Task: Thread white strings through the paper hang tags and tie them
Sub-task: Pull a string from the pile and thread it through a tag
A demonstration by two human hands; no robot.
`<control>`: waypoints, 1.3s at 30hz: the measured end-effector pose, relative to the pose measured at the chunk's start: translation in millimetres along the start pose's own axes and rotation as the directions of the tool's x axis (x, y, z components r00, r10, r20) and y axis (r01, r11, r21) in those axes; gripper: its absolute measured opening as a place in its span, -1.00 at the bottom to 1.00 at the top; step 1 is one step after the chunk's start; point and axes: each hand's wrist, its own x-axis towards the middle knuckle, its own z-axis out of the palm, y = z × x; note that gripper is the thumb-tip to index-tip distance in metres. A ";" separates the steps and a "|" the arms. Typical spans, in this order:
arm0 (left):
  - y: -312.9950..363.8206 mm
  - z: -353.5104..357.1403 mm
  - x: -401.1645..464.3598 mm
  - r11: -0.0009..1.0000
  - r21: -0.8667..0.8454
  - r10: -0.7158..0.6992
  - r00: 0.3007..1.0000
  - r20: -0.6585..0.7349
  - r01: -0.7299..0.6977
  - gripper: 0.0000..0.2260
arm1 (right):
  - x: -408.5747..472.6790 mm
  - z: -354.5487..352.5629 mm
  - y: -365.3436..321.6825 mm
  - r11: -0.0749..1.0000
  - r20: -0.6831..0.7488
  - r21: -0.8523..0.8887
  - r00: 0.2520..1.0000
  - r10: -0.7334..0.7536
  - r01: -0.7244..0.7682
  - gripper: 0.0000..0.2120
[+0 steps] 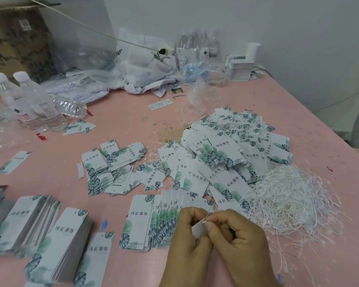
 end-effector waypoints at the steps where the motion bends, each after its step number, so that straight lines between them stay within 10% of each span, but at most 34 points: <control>1: 1.5 -0.6 -0.5 1.000 -0.011 -0.002 1.000 0.007 0.002 -0.84 | -0.1 0.1 0.2 1.000 0.000 -0.011 1.000 -0.015 0.015 -0.88; 14: 14.2 -3.2 7.3 0.842 -0.494 -0.192 0.976 0.102 0.217 -0.66 | 6.0 -7.7 2.6 0.999 -0.103 -0.043 0.995 -0.011 0.006 -0.82; 32: 4.6 -8.0 5.8 0.987 -0.161 -0.035 0.988 -0.154 0.010 -0.94 | 9.9 -12.1 5.0 0.929 0.155 0.213 0.949 0.273 -0.302 -0.85; 39: 3.6 -19.6 17.6 0.954 -0.300 -0.063 0.970 -0.236 -0.011 -0.63 | 23.2 -33.2 20.8 0.797 0.065 0.505 0.935 0.348 -0.331 -0.76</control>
